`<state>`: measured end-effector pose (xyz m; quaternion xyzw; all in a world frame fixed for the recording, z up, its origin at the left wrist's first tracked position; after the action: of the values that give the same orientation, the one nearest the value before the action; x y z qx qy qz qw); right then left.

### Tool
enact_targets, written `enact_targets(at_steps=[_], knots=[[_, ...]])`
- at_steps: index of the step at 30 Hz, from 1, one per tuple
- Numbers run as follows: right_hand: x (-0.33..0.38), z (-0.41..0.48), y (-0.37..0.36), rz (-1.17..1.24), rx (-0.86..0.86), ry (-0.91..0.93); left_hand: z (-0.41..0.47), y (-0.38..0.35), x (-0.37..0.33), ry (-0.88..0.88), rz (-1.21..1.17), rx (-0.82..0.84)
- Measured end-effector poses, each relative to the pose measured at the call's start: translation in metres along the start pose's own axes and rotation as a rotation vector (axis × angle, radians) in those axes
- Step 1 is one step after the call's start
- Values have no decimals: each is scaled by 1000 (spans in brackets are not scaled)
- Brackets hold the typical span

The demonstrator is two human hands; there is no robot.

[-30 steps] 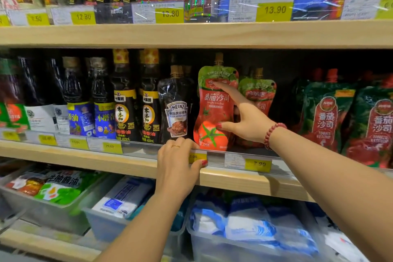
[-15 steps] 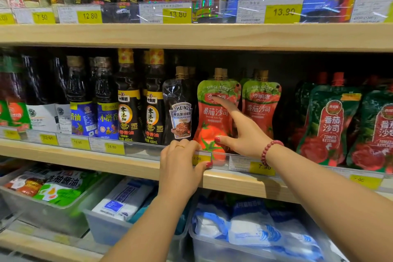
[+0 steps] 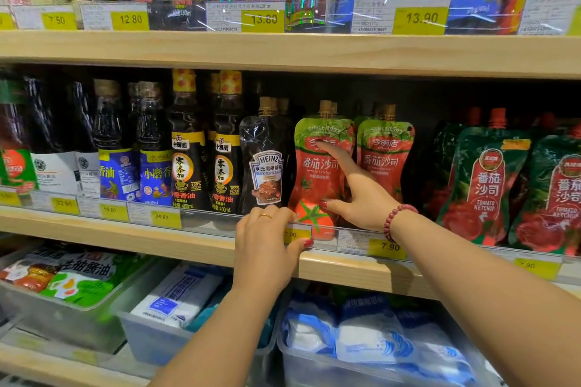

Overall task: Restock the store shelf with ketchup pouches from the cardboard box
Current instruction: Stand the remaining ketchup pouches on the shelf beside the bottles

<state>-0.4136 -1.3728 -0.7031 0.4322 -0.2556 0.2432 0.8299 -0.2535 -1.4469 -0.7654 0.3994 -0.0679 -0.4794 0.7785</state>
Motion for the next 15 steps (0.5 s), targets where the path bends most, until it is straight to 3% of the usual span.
enact_targets(at_steps=[15], knots=[[4,-14,4,-25,41,-76,1,-2,0,-23,70,-16]])
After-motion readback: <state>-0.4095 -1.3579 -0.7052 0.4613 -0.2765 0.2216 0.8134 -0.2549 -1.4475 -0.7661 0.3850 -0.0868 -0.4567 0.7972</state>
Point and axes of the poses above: each hand's wrist, its own z-axis towards the middle knuckle, its own y-axis out of the back of the hand, x = y × z, the point moved 2 cm from there along z, towards the middle knuckle, and after that the axes turned 11 degrees about z, right-handed, at the moved point
